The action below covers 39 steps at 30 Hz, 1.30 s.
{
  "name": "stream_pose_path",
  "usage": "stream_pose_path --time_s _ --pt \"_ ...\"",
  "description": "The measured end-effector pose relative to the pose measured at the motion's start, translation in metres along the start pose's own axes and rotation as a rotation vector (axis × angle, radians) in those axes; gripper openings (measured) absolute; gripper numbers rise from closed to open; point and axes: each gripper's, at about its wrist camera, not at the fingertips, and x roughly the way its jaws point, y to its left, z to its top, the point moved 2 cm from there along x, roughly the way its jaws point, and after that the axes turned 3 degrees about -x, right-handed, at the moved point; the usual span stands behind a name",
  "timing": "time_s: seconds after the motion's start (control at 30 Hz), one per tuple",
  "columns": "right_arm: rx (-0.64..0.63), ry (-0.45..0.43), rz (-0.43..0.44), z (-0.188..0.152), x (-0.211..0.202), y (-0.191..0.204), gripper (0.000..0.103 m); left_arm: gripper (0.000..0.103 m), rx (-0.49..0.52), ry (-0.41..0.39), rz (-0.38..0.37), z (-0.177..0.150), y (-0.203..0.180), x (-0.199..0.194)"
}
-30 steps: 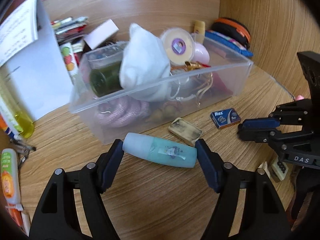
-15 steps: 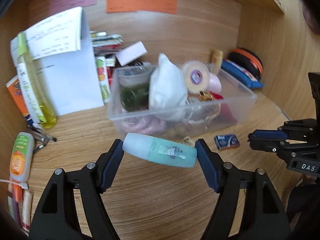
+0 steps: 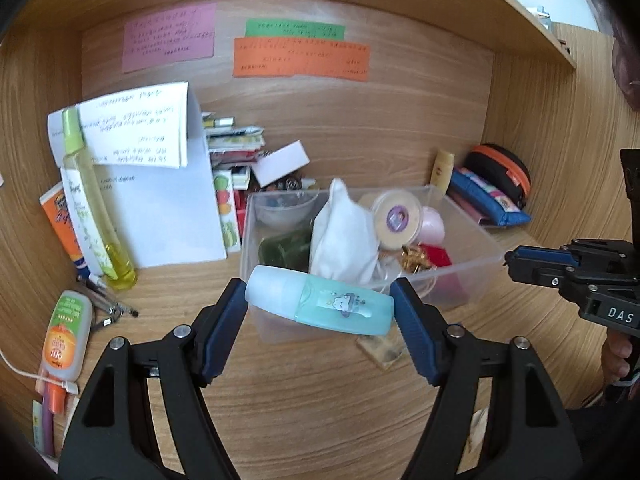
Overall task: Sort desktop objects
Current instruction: 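Lower the tube and black clip into the clear box and open both grippers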
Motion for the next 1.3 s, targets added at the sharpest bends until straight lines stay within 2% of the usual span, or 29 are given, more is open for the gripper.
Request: stream_pose_path --time_s 0.4,0.83,0.97,1.3 --pt "0.021 -0.024 -0.011 0.014 0.014 -0.022 0.014 0.073 0.024 0.024 -0.059 0.020 -0.027 0.035" --pt "0.059 0.026 -0.044 0.017 0.049 -0.048 0.014 0.073 0.087 0.100 -0.079 0.022 -0.050 0.083" --pt "0.052 0.041 -0.048 0.017 0.055 -0.047 0.014 0.073 0.086 0.114 -0.099 0.019 -0.050 0.087" --pt "0.015 0.056 -0.053 0.016 0.055 -0.033 0.015 0.073 0.091 0.117 -0.097 0.017 -0.048 0.085"
